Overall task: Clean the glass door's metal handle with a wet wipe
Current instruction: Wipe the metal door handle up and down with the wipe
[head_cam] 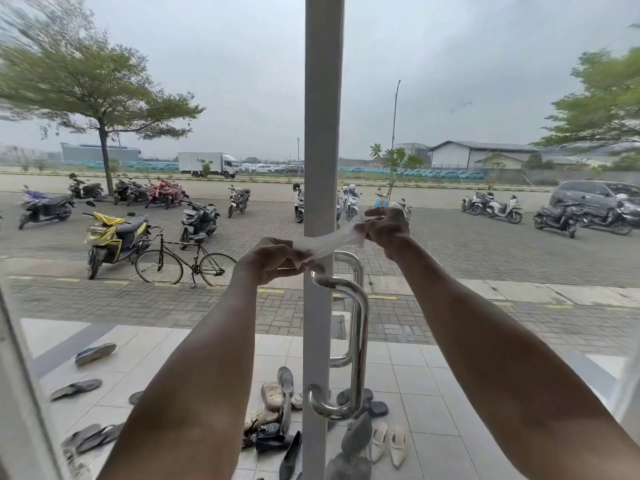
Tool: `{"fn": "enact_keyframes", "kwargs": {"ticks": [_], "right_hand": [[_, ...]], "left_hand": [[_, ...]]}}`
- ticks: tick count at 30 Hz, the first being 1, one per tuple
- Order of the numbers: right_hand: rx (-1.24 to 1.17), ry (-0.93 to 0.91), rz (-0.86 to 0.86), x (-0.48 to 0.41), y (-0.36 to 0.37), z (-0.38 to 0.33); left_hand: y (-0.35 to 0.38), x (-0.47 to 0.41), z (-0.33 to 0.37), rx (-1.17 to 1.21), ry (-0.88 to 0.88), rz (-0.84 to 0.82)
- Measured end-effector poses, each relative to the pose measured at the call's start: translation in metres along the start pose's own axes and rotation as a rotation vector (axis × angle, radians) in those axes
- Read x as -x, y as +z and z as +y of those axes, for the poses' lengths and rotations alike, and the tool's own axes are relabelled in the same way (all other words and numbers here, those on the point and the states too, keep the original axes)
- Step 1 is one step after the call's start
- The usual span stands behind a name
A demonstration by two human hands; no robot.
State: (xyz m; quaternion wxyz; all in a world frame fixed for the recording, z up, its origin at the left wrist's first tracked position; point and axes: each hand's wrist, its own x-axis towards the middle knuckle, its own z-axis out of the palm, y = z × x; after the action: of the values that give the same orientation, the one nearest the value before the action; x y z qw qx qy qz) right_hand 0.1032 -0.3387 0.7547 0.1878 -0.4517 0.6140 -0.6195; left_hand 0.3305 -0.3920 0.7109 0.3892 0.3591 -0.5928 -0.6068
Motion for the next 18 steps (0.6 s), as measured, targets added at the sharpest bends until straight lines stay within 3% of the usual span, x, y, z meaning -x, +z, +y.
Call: {"fn": "enact_keyframes", "kwargs": {"ticks": [4,9,13,18], "right_hand": [[-0.068,0.096,-0.079,0.0,0.005,0.004],[-0.142,0.147,-0.032,-0.001,0.009,0.014],[-0.257,0.254,-0.184,-0.007,0.008,0.023],[-0.235,0.442,-0.315,-0.011,0.005,0.028]], "left_hand": [[-0.004,-0.006,-0.02,-0.05,-0.035,0.07],[-0.008,-0.015,-0.039,-0.058,-0.088,0.137],[-0.014,-0.02,-0.053,0.043,-0.111,0.14],[-0.014,-0.022,-0.058,0.293,-0.084,0.066]]}}
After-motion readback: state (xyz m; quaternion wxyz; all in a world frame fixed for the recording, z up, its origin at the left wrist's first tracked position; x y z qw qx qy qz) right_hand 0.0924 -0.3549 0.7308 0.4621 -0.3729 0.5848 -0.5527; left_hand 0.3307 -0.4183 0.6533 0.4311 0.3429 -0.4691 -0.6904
